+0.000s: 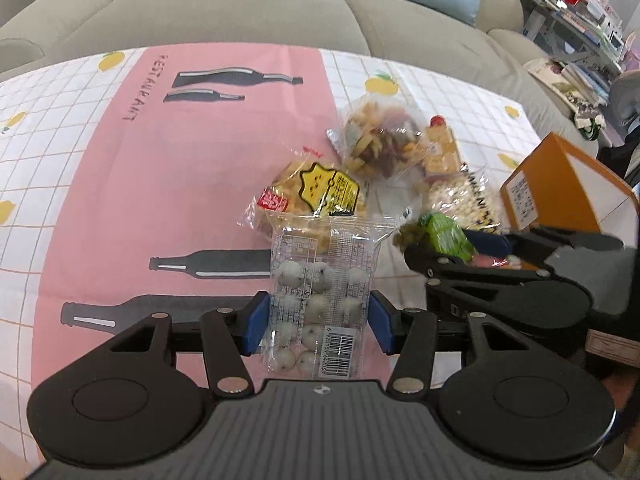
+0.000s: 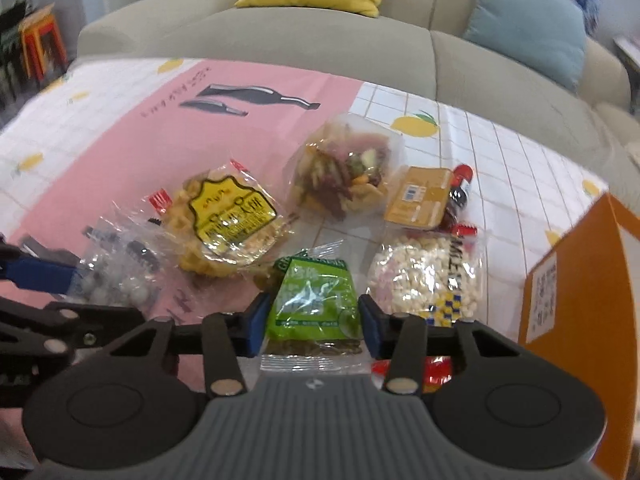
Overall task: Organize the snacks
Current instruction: 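Grasp the quail-egg pack with the left tool while the right tool grasps the green raisin pack, then carry both packs into the orange box and open both tools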
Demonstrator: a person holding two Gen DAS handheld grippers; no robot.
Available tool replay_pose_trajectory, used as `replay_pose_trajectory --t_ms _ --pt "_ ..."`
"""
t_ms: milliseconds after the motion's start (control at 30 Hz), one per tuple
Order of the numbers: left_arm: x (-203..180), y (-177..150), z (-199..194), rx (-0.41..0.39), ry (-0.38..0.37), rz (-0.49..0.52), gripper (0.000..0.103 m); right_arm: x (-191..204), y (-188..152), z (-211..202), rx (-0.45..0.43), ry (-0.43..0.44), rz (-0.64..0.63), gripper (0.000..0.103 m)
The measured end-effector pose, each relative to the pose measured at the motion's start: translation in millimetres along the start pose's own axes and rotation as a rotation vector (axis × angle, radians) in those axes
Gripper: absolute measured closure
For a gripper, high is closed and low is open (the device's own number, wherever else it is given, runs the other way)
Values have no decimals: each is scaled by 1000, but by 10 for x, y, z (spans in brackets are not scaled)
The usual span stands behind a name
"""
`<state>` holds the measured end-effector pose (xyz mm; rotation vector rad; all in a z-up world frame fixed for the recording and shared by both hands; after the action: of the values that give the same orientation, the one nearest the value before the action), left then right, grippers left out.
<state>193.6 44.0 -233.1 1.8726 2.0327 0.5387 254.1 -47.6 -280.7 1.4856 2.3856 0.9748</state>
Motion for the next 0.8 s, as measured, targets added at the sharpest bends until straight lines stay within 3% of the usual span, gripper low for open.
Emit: replay_pose_trajectory --t_ms 533,800 --pt "-257 190 -688 -122 -79 -27 44 -187 -87 -1119 -89 100 279 58" --pt "-723 394 -1135 -179 -172 22 44 -467 -37 -1808 -152 83 302 58"
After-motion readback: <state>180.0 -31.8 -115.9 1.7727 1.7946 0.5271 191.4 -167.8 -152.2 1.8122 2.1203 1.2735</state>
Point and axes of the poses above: each gripper's, at about its wrist camera, not at the fingertips, and z roughly the way its jaws point, x to its left, y to its top, the point moved 10 cm from there along z, roughly the way its jaws point, and after that the axes turned 14 degrees about y, right-handed, at the moved point
